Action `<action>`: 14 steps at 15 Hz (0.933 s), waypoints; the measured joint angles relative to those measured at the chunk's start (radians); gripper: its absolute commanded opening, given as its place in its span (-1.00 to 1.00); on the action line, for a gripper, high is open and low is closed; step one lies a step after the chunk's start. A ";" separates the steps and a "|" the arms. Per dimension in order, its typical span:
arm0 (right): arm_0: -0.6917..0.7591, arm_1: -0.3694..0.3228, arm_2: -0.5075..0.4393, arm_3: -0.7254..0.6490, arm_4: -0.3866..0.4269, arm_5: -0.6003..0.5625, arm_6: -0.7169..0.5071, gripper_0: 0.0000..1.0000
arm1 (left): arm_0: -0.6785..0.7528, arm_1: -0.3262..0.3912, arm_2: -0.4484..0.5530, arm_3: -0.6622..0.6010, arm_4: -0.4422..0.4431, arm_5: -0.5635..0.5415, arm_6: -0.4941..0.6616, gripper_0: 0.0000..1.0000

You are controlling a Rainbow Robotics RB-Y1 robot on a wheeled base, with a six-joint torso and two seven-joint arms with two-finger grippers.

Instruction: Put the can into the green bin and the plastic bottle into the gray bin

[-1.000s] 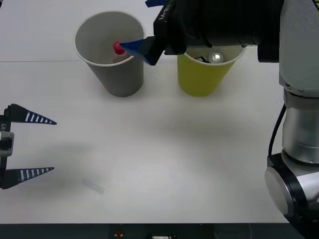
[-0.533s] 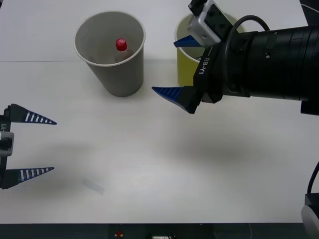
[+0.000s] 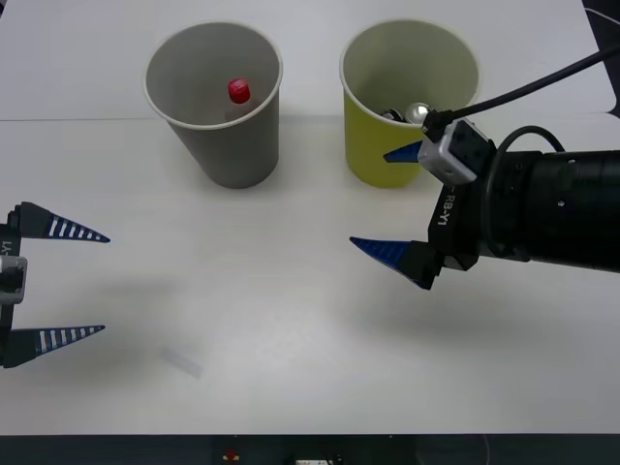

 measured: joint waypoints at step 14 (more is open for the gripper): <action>0.349 -0.438 -0.101 0.114 -0.308 0.245 0.322 0.99 | 0.000 0.000 0.000 0.000 0.000 0.000 0.000 1.00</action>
